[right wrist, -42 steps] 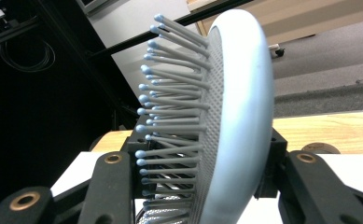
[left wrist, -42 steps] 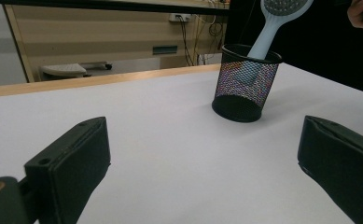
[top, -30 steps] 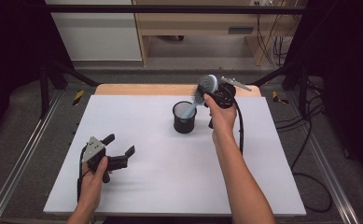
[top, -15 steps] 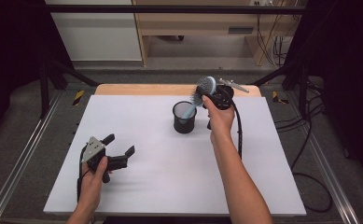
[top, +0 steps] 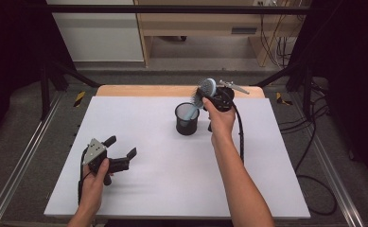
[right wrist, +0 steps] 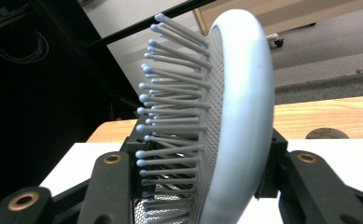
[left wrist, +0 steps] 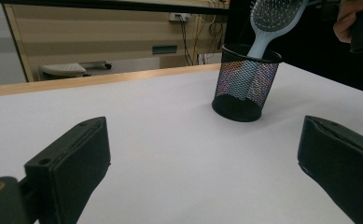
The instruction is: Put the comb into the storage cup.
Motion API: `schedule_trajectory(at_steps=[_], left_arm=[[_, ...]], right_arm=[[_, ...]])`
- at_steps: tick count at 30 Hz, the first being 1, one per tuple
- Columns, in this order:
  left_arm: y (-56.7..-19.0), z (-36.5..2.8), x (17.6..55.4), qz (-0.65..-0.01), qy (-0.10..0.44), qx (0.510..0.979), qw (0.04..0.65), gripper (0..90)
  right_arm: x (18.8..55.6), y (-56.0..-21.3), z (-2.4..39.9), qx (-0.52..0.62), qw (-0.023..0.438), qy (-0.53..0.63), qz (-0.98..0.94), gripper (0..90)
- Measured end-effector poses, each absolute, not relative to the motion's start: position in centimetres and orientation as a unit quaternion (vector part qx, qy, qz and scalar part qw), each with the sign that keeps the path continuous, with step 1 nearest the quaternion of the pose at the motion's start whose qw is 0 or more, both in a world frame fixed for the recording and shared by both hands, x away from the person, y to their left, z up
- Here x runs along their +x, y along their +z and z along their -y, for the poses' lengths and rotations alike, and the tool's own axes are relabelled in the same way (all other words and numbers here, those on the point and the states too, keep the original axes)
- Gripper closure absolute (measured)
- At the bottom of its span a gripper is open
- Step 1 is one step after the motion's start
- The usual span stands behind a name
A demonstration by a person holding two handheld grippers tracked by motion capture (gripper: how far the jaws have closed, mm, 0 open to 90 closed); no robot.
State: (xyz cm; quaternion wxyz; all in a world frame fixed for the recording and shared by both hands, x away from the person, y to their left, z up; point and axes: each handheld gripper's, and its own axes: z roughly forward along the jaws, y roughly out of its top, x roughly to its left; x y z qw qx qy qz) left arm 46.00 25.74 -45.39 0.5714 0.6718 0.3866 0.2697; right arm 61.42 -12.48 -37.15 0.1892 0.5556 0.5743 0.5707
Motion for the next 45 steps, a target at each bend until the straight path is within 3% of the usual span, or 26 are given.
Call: schedule_trajectory(at_steps=[45], left_arm=[[-45.4, -25.8, 46.0, -0.387, 0.268, 0.672, 0.572, 2.5]], right_arm=[[61.8, -38.0, 11.4, 0.555, 0.178, 0.566, -0.583, 52.6]])
